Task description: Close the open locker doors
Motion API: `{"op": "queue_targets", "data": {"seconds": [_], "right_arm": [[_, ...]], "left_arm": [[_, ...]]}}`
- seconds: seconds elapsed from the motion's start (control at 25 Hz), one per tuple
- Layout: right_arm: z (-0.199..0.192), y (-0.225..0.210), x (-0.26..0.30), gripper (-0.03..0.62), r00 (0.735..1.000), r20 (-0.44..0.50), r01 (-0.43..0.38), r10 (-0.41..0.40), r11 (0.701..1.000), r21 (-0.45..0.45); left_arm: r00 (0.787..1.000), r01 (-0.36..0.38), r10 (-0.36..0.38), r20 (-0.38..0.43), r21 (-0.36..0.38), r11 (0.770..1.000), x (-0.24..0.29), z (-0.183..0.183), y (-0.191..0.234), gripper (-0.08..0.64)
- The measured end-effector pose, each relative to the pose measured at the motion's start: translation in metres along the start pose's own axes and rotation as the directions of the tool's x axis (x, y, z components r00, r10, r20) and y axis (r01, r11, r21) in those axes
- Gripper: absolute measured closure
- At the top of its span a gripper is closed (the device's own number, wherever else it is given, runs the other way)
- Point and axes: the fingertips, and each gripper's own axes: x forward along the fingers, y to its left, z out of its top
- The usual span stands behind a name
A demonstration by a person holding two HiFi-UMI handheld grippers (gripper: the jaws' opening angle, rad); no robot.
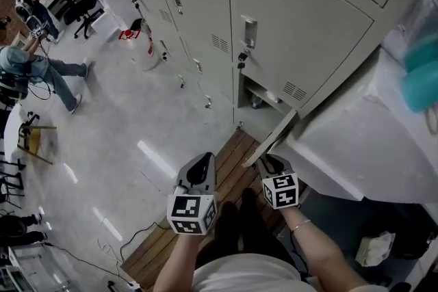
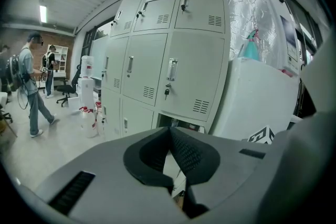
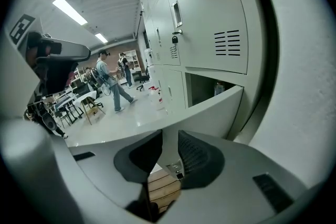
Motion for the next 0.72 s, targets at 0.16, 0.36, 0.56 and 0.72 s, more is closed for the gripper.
{"op": "queue_targets", "data": {"seconds": [0.16, 0.36, 0.56, 0.72], "right_arm": [[0.009, 0.005, 0.012, 0.492, 1.000, -0.005, -0.023, 0.023, 1.000, -0.013], [0.022, 0.010, 0.029, 0.492, 0.999, -0.010, -0.047, 0.047, 0.999, -0.021], [0.035, 0.014, 0.046, 0.492, 0.998, -0.011, -0.068, 0.067, 0.997, -0.033], [0.046, 0.015, 0.062, 0.492, 0.997, -0.008, -0.080, 0.080, 0.996, -0.034]], "left_arm": [[1.000, -0.025, 0.025, 0.008, -0.012, 1.000, 0.001, 0.003, 0.007, 0.541], [0.998, -0.056, 0.056, 0.015, -0.024, 0.998, 0.002, 0.008, 0.016, 0.541], [0.996, -0.082, 0.083, 0.015, -0.029, 0.996, 0.005, 0.010, 0.026, 0.541], [0.994, -0.103, 0.104, 0.016, -0.039, 0.994, 0.009, 0.012, 0.034, 0.541]]}}
